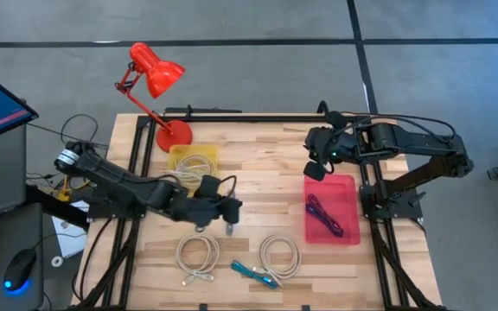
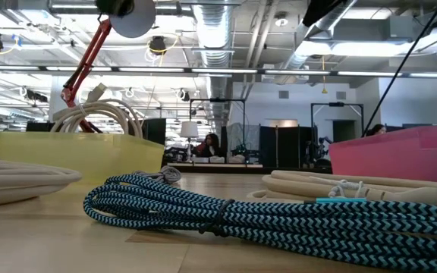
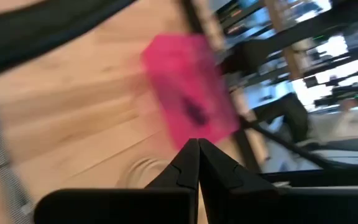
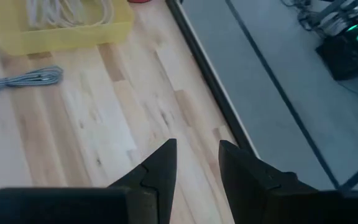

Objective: Pick & Place USB Port
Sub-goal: Put the black and white charger cable into the pink bin

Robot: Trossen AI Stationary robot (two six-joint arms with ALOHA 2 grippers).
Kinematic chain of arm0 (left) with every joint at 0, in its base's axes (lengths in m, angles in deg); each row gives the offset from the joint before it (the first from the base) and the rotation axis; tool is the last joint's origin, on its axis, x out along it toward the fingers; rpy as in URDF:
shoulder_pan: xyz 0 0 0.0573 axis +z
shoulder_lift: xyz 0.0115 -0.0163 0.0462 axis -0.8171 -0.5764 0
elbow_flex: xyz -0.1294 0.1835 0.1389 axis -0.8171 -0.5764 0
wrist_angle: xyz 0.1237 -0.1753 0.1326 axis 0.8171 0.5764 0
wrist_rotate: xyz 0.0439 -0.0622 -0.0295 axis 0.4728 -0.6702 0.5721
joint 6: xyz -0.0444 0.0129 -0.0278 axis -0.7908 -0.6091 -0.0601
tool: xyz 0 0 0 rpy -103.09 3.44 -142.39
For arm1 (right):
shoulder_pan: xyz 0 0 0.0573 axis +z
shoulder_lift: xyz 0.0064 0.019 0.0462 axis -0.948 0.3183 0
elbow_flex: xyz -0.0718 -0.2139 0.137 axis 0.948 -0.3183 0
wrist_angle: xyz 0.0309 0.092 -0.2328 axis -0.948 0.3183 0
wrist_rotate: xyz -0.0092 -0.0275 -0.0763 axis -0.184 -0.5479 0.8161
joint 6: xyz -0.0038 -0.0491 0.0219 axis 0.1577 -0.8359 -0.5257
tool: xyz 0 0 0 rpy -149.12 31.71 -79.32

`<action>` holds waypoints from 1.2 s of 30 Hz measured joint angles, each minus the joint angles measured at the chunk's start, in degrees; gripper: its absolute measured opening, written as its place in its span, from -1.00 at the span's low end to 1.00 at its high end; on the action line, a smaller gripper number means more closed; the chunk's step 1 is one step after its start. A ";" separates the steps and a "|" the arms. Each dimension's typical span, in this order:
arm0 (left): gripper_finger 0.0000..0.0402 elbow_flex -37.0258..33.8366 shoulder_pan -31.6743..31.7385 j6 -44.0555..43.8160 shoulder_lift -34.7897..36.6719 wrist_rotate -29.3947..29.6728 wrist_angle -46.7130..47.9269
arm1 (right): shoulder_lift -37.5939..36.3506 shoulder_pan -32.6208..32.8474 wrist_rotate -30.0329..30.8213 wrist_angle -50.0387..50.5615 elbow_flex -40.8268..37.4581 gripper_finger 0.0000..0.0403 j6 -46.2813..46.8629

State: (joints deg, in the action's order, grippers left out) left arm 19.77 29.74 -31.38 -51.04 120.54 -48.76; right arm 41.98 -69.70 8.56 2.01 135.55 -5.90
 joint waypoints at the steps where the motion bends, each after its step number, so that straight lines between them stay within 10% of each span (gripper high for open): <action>1: -0.99 0.00 0.95 -1.31 -0.66 -1.84 1.45 | 0.00 0.00 0.34 0.00 0.00 -0.45 0.00; 25: -0.99 0.00 15.57 -7.88 -11.26 -30.31 16.33 | 0.02 -4.28 0.08 -0.04 0.00 -0.45 -0.12; 36: -0.98 -2.88 17.82 3.57 -11.19 -31.56 16.62 | 0.04 -5.40 -0.05 -0.04 0.00 -0.45 -0.11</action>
State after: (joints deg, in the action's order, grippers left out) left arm 16.89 47.56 -27.81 -62.23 88.99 -32.14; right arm 42.02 -75.10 8.50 1.96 135.55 -6.01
